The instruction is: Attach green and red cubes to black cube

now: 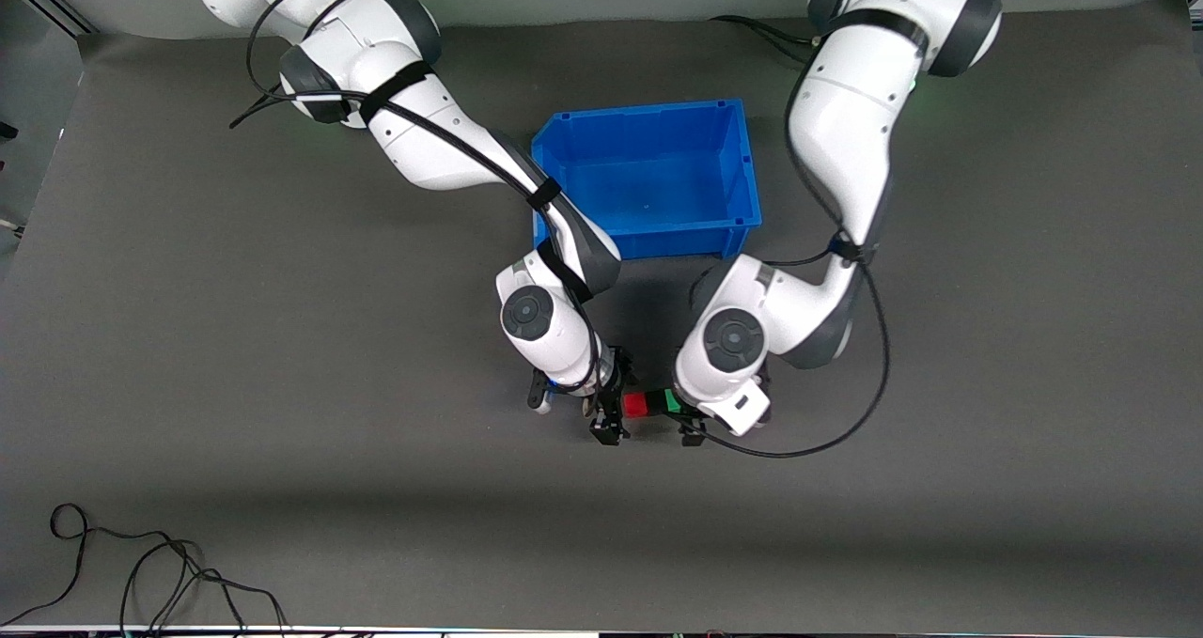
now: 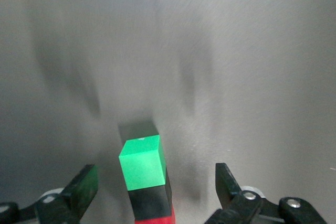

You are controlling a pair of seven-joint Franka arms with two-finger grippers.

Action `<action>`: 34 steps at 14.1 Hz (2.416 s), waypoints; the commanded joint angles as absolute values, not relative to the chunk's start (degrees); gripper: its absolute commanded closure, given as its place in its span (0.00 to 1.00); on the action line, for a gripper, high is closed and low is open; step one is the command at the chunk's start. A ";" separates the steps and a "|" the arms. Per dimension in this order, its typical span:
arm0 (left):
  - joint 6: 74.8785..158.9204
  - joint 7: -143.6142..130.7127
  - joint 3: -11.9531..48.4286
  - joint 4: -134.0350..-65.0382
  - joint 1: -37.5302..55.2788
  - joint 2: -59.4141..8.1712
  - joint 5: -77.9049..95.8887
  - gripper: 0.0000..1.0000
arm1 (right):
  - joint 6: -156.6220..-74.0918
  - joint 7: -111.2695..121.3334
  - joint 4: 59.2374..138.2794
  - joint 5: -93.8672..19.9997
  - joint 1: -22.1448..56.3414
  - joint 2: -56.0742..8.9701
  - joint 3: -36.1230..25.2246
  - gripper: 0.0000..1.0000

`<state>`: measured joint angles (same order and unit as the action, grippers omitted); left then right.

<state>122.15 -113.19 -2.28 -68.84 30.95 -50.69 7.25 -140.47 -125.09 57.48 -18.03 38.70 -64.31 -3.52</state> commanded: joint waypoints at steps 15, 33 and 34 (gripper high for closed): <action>87.54 -10.95 -2.02 -88.59 1.76 -8.01 3.63 0.00 | -62.69 -35.42 57.22 -11.19 8.45 -22.95 -3.96 0.00; 89.22 -2.20 -0.53 -88.96 2.11 -2.28 0.88 0.00 | -84.46 -1.23 83.85 2.55 8.61 -6.77 -8.17 0.00; 88.60 -2.20 -0.53 -88.60 2.11 -2.29 0.97 0.00 | -84.46 -1.49 83.85 2.55 8.61 -6.85 -7.91 0.00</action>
